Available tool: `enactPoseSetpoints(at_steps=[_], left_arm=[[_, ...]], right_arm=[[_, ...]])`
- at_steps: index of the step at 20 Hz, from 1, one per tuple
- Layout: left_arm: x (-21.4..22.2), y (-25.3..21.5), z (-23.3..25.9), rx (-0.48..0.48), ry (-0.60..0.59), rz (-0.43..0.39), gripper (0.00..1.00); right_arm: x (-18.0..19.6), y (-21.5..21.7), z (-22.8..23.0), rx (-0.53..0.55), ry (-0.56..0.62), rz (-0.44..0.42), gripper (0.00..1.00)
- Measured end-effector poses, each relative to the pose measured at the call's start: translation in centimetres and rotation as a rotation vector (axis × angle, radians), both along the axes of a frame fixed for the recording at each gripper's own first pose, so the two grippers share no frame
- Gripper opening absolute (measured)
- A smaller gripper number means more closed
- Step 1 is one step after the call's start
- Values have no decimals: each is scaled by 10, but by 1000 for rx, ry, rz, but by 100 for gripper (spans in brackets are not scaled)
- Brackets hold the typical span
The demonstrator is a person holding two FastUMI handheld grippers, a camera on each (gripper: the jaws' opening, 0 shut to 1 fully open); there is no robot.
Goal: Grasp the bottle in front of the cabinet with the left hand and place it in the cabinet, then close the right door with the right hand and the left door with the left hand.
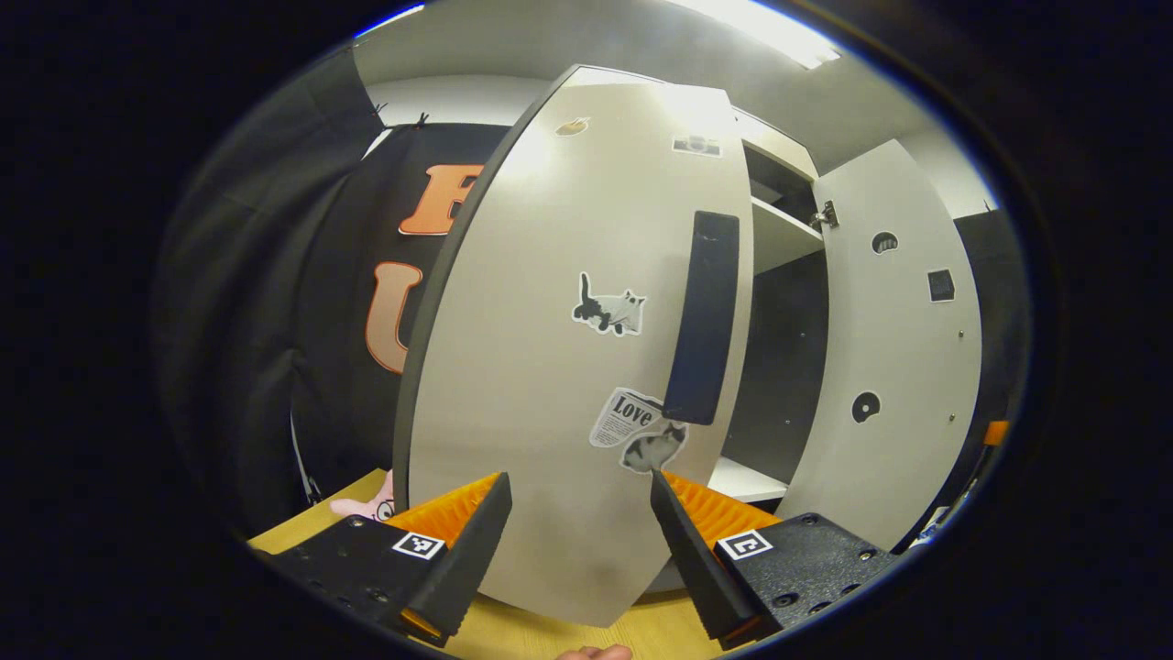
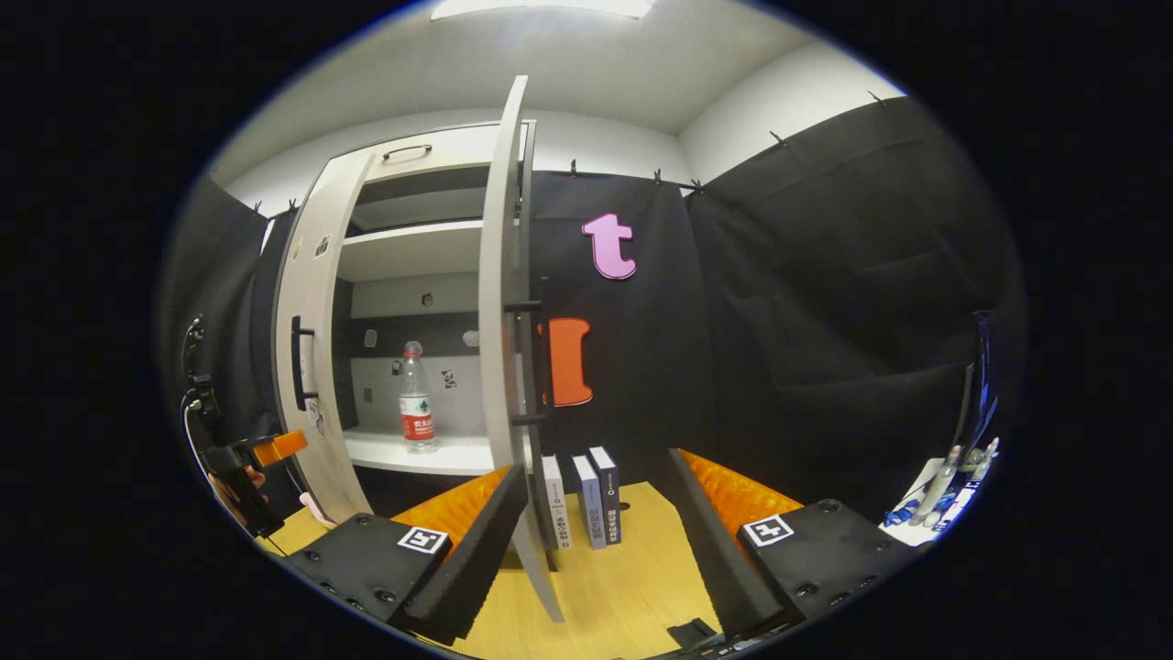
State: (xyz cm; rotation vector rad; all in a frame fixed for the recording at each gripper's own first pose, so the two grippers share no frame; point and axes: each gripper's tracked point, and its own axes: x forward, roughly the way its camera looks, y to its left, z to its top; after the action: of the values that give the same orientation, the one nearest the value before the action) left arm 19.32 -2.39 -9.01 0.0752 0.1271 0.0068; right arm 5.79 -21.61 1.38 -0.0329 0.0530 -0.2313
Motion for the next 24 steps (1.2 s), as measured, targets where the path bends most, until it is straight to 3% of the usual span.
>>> enactPoseSetpoints(at_steps=[7, 8, 9, 11, 12, 15, 16, 18, 24], left_arm=[[-33, -15, 12, 6, -27, -14, 95], [-39, -15, 16, 17, -36, -10, 95], [-45, -15, 20, 26, -46, -8, 94], [-57, -15, 28, 35, -65, -13, 94], [-62, -14, 30, 36, -69, -18, 94], [-78, -7, 31, 45, -65, -16, 94], [-82, -4, 30, 38, -62, -15, 94], [-90, 0, 27, 11, -49, -13, 95], [-98, 27, 24, -30, -20, -7, 95]], right_arm=[[58, -39, 38, -25, -38, -33, 100], [65, -41, 41, -32, -41, -30, 94], [69, -40, 42, -40, -42, -25, 94], [74, -35, 44, -53, -48, -10, 94], [76, -28, 43, -57, -49, 7, 100], [73, -20, 44, -102, -56, 3, 95], [72, -19, 45, -116, -58, -8, 100], [71, -12, 46, -139, -55, -20, 94], [68, 38, 40, -117, -60, 9, 94]])
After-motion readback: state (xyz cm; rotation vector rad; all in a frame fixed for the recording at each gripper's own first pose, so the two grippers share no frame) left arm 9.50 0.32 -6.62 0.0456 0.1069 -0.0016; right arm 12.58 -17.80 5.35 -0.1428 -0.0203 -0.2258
